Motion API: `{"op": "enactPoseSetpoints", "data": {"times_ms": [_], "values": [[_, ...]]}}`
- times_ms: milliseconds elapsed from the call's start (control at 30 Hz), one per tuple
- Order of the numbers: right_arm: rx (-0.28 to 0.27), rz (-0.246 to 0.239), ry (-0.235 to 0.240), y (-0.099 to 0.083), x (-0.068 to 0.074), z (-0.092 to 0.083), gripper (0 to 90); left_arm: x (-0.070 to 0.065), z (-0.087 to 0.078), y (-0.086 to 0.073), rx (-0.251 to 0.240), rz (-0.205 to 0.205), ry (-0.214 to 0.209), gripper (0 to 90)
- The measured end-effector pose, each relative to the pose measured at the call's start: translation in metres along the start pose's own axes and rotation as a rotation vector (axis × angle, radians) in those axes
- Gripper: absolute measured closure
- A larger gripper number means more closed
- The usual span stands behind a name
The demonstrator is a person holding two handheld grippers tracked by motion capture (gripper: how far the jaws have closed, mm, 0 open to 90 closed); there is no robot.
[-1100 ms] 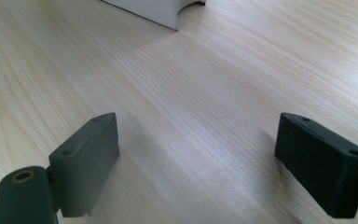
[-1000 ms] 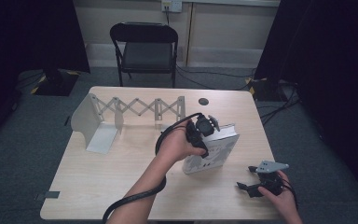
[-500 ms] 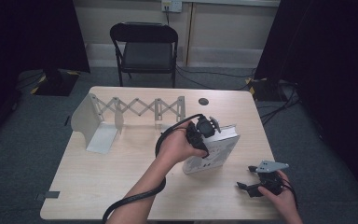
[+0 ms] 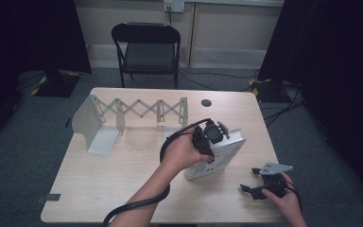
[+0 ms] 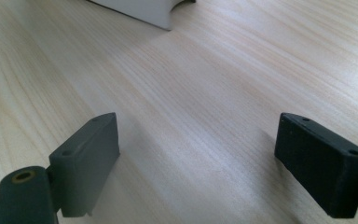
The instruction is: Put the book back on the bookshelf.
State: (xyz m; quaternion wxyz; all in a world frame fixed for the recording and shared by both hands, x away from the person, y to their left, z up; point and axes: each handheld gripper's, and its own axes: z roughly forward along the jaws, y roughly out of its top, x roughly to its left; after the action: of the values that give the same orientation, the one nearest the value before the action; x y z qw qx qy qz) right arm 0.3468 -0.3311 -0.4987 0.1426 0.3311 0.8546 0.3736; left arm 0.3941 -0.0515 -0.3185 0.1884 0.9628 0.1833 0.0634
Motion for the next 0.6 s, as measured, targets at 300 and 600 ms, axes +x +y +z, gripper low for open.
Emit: {"op": "enactPoseSetpoints", "data": {"times_ms": [300,600], "values": [[0.0,0.0,0.0,0.0,0.0,0.0,13.2,0.003,-0.005,-0.013,-0.021,-0.023,-0.047,50.8],[0.001,0.004,-0.001,0.0,0.0,0.0,13.2,0.006,-0.005,-0.018,-0.072,0.022,-0.014,47.0]]}}
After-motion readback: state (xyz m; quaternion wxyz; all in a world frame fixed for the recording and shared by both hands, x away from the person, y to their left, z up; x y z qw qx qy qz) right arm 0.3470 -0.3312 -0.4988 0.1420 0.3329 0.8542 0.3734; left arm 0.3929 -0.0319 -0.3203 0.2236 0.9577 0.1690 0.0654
